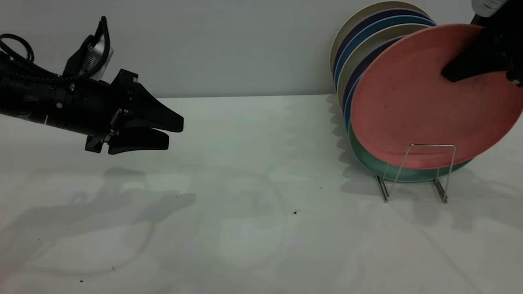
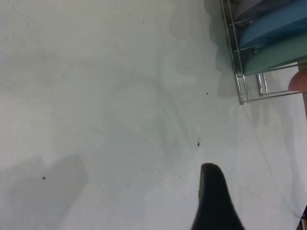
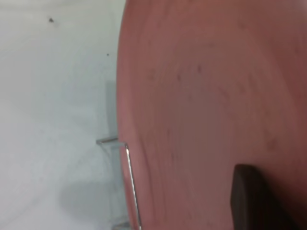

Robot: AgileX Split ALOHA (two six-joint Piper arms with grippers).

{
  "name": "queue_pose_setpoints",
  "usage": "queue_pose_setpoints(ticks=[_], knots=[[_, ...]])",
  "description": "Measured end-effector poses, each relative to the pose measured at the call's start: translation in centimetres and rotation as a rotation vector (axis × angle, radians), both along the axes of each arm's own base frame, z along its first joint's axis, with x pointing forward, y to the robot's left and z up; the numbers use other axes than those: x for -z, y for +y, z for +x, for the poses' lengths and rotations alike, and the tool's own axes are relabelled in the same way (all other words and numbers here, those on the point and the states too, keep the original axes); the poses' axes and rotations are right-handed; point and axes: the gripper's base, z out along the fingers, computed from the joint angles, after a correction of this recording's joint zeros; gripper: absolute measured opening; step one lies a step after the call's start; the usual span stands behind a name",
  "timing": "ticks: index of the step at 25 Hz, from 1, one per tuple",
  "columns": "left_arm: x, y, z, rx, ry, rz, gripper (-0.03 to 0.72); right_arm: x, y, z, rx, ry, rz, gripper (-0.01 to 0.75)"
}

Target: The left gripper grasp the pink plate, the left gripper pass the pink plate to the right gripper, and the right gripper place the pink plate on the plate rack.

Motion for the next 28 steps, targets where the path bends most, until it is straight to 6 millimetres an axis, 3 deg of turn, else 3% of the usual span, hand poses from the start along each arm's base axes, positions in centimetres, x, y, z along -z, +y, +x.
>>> queue_pose_setpoints(ticks=[4, 11, 17, 20, 23, 26, 28], knots=[[0.0, 0.0, 0.0, -0.001, 0.000, 0.002, 0.500, 0.0, 0.1, -0.1, -0.005, 0.008, 0.012, 0.178], [0.1, 0.1, 0.1, -0.009, -0.001, 0.014, 0.500, 0.0, 0.3, -0.3, -0.023, 0.025, 0.029, 0.413], [0.1, 0.2, 0.1, -0.026, 0.016, 0.018, 0.500, -0.2, 0.5, -0.6, 0.022, 0.083, 0.090, 0.446], [-0.3, 0.7, 0.4, -0.014, 0.047, 0.058, 0.500, -1.7, 0.6, -1.0, 0.176, 0.158, 0.199, 0.446], [-1.8, 2.2, 0.6, 0.001, 0.068, 0.206, 0.500, -4.2, 0.0, -1.8, 0.473, 0.297, 0.409, 0.446], [-4.8, 3.9, 0.6, -0.012, 0.095, 0.394, 0.500, -5.8, -1.4, -3.0, 0.791, 0.514, 0.606, 0.446], [-7.1, 5.0, 0.3, -0.009, 0.102, 0.535, 0.497, -5.6, -2.5, -3.9, 0.911, 0.633, 0.599, 0.446]])
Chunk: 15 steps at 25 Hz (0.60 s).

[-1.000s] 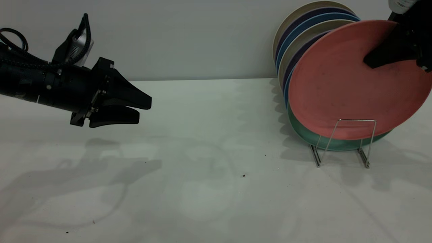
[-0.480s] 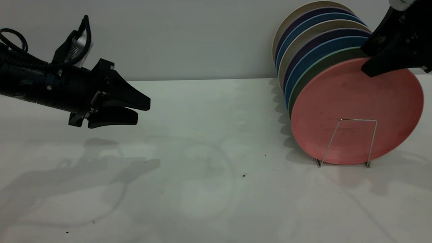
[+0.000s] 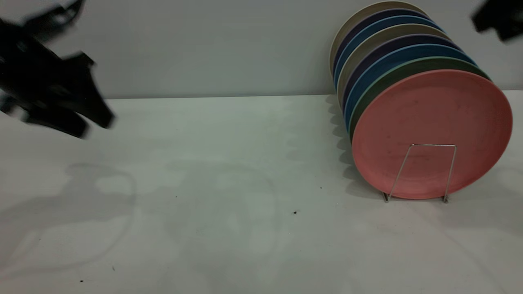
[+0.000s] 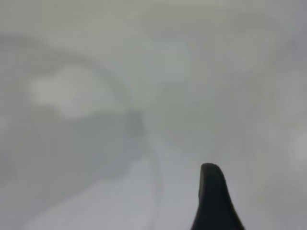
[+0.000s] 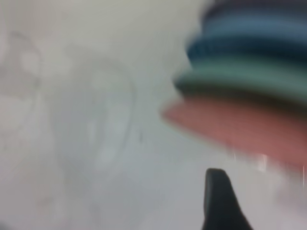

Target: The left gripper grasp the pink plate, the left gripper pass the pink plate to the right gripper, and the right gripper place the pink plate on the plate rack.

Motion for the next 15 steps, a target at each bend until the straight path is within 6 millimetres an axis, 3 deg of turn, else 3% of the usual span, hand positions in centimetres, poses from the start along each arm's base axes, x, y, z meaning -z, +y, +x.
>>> queue_pose_setpoints(ticks=[4, 7, 11, 15], knots=[[-4.2, 1.8, -1.4, -0.036, 0.071, 0.210, 0.486, 1.1, -1.4, -1.9, 0.000, 0.233, -0.123, 0.444], [-7.0, 2.6, -3.4, -0.037, 0.132, 0.314, 0.485, 0.5, -2.2, -3.3, 0.004, 0.316, -0.240, 0.444], [-11.6, 2.6, -6.3, -0.059, 0.092, 0.335, 0.485, -2.9, -2.7, -5.7, 0.051, 0.283, -0.342, 0.444], [-16.2, 2.0, -10.5, -0.088, -0.041, 0.315, 0.485, -7.0, -2.2, -9.2, 0.071, 0.185, -0.369, 0.444]])
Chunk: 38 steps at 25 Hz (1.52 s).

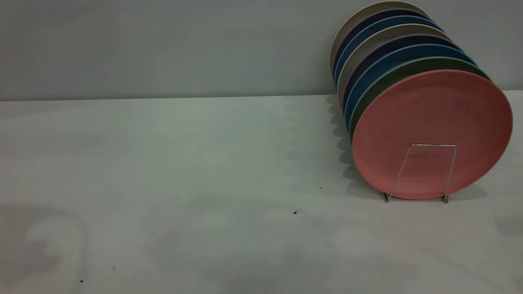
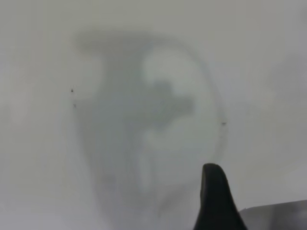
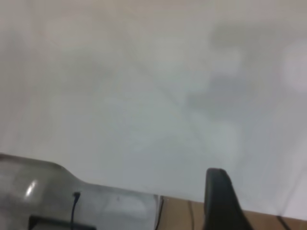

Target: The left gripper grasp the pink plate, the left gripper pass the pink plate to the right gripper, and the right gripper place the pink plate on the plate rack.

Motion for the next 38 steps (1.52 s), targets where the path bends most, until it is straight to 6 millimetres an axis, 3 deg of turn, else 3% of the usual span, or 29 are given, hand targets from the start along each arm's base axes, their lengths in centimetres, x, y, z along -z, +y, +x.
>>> queue_pose_setpoints(ticks=[4, 9, 17, 21, 29, 34, 38], knots=[[-2.3, -0.6, -4.7, 0.000, -0.106, -0.019, 0.485, -2.4, 1.2, -4.8, -0.010, -0.119, 0.016, 0.444], [-2.4, -1.0, -9.8, 0.001, -0.179, -0.017, 0.485, -3.0, 3.0, -11.0, -0.057, -0.251, 0.059, 0.444], [-0.4, -1.8, -16.7, -0.011, -0.279, -0.039, 0.485, -0.3, 5.7, -18.2, -0.218, -0.400, 0.140, 0.443], [1.6, -2.1, -20.4, -0.028, -0.337, -0.046, 0.485, 1.5, 5.9, -21.0, -0.282, -0.453, 0.107, 0.443], [2.7, -2.4, -26.6, -0.024, -0.559, -0.013, 0.485, 4.4, 5.0, -24.2, -0.339, -0.531, -0.002, 0.443], [3.8, -2.4, -28.0, -0.024, -0.605, 0.000, 0.485, 5.1, 4.4, -25.0, -0.297, -0.578, -0.046, 0.443], [5.3, -2.1, -27.9, -0.034, -0.568, 0.036, 0.485, 5.2, 4.3, -25.0, -0.283, -0.608, -0.059, 0.443]])
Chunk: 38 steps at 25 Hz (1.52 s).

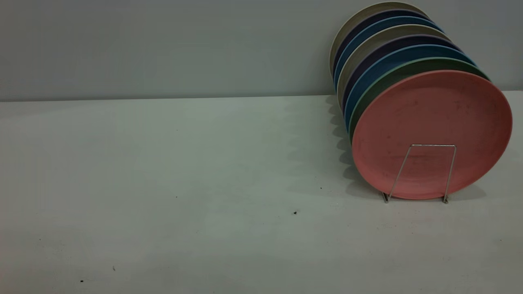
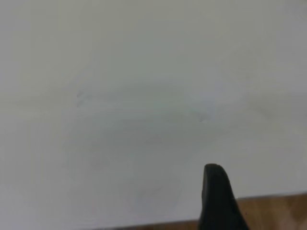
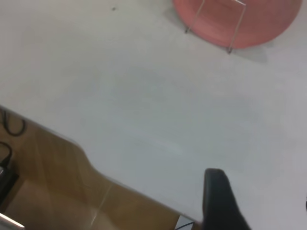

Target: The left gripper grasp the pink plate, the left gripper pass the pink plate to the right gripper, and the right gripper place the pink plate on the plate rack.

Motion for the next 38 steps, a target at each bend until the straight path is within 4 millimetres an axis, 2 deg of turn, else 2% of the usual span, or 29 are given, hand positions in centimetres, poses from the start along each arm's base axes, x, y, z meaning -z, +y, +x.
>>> queue_pose_setpoints(ticks=[5, 15, 29, 38], knots=[[1.1, 0.5, 0.5, -0.029, 0.031, 0.039, 0.485, 0.3, -0.2, 0.4, 0.039, -0.016, 0.006, 0.443], [1.1, 0.5, 0.5, -0.029, 0.027, 0.039, 0.485, 0.2, -0.6, 0.6, 0.115, -0.019, 0.027, 0.443], [1.1, 0.5, 0.5, -0.017, 0.027, 0.038, 0.485, 0.2, -0.6, 0.6, 0.123, -0.020, 0.037, 0.443], [1.2, 0.6, -0.1, 0.060, -0.019, 0.038, 0.485, 0.2, -0.7, -0.9, 0.120, -0.120, 0.052, 0.443]])
